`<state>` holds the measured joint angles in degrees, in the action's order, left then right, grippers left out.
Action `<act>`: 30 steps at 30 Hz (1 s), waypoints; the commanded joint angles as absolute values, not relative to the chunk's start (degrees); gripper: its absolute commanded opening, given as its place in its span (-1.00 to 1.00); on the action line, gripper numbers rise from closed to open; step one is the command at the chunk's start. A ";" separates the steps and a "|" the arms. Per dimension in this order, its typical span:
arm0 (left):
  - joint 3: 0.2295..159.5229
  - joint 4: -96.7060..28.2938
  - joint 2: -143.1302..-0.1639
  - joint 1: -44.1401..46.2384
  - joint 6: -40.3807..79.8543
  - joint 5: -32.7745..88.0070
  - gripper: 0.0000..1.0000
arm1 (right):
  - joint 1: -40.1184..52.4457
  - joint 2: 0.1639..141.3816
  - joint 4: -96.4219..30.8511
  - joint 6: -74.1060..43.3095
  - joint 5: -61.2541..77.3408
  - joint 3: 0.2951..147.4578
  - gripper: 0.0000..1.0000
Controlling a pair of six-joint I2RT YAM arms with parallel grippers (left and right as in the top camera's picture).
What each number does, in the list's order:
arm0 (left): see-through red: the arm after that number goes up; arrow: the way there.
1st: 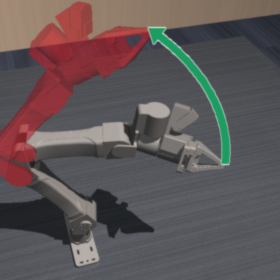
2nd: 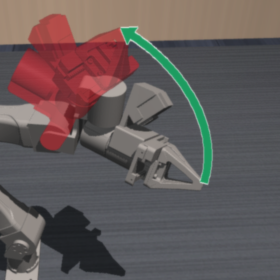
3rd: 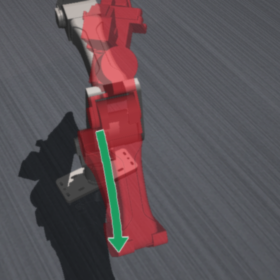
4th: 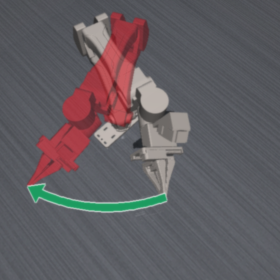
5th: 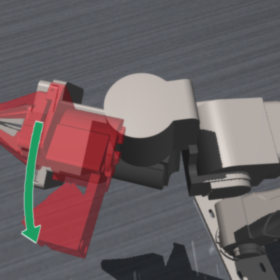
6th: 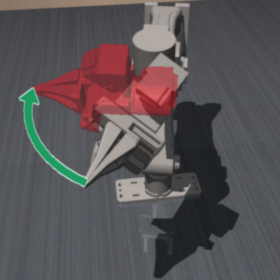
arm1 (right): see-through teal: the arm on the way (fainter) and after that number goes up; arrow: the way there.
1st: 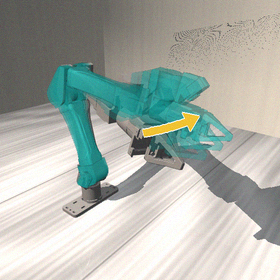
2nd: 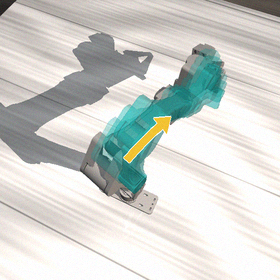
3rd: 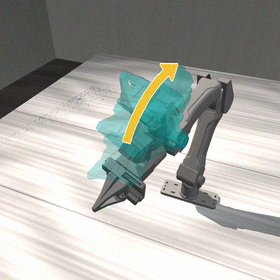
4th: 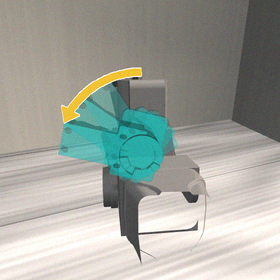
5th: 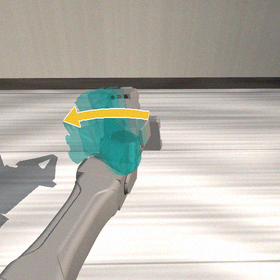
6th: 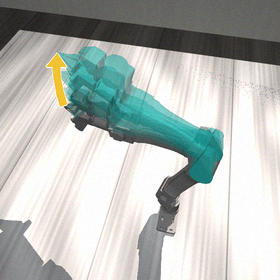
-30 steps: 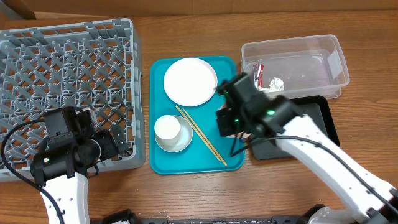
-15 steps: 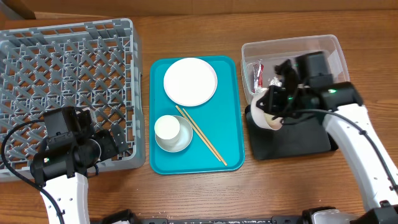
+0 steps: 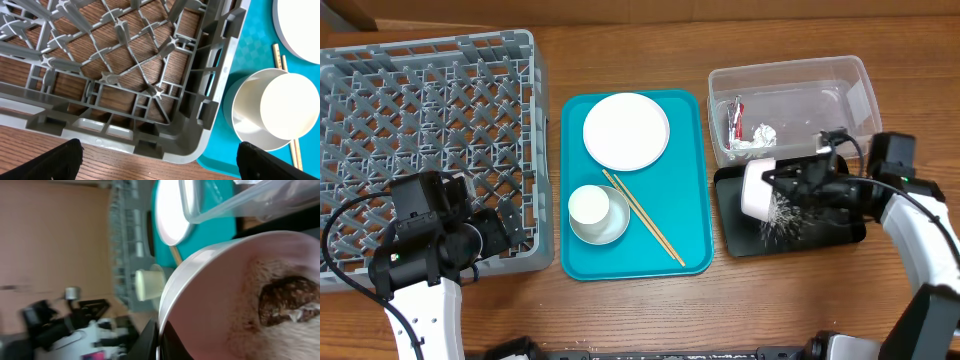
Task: Sort waste into correct bins and load items into the dishwasher
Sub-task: 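Tip the rice bowl over the black tray to dump the rice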
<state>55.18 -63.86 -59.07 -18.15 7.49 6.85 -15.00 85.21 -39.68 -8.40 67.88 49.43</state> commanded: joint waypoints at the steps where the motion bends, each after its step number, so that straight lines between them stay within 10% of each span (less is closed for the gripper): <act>1: 56.42 -63.83 -59.20 -18.63 6.85 7.51 1.00 | -19.33 87.50 -38.15 -7.40 80.64 47.97 -0.92; 30: 56.42 -63.86 -59.20 -18.63 6.85 7.51 1.00 | -38.37 89.82 -37.93 -20.01 89.93 47.86 -0.92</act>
<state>55.18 -63.86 -59.07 -18.15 7.49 6.87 -38.20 89.65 -38.17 -18.92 88.01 48.18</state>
